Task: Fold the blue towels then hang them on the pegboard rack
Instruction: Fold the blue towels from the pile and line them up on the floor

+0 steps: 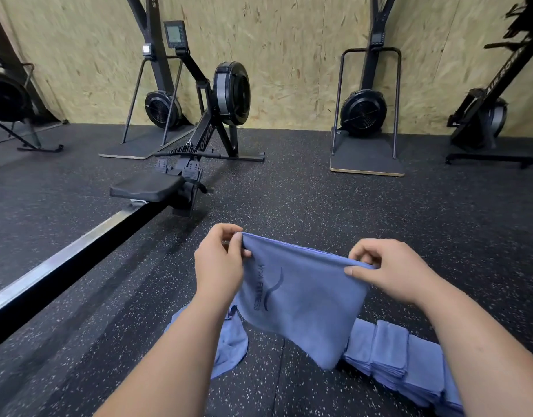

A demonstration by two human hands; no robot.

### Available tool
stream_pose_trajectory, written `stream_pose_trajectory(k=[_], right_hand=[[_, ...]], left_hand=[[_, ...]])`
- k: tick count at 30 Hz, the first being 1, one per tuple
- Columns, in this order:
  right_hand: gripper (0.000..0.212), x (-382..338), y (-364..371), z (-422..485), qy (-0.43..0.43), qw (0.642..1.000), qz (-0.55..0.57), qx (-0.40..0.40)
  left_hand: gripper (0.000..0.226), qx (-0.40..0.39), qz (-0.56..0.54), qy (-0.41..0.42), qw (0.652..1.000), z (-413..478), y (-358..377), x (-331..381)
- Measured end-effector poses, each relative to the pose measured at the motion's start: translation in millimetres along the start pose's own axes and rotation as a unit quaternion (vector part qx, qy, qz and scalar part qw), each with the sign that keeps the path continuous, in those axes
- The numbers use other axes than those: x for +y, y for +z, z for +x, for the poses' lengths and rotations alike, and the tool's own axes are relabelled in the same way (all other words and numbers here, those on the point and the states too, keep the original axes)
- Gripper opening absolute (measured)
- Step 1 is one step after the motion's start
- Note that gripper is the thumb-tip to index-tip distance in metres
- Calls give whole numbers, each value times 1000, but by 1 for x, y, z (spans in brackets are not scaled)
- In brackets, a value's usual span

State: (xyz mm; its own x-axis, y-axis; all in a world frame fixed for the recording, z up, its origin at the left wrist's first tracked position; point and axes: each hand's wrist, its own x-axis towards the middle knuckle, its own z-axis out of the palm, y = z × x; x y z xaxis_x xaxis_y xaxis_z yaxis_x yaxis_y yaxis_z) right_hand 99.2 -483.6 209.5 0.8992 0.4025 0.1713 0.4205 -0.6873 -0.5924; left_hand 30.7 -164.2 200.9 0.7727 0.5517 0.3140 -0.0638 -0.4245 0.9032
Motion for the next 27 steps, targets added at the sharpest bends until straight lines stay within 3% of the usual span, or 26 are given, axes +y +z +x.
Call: stream_pose_trajectory(k=[9,15,21,27], right_hand=[[9,17,2,0,49,984,-160,67],[9,14,4,4,107,948,-240,178],[17,15,4,2,94,956,-190,200],[15,12,-1,2,58,948,-91,298]], left_hand=[[18,12,-10,-3,1000,1,-2,-3],[20,-15,-44,-2,999,3,0,-7],[15,-23,-64,-8,998,2,1,-4],[9,-38,-67,-7,997,2,1,-1]])
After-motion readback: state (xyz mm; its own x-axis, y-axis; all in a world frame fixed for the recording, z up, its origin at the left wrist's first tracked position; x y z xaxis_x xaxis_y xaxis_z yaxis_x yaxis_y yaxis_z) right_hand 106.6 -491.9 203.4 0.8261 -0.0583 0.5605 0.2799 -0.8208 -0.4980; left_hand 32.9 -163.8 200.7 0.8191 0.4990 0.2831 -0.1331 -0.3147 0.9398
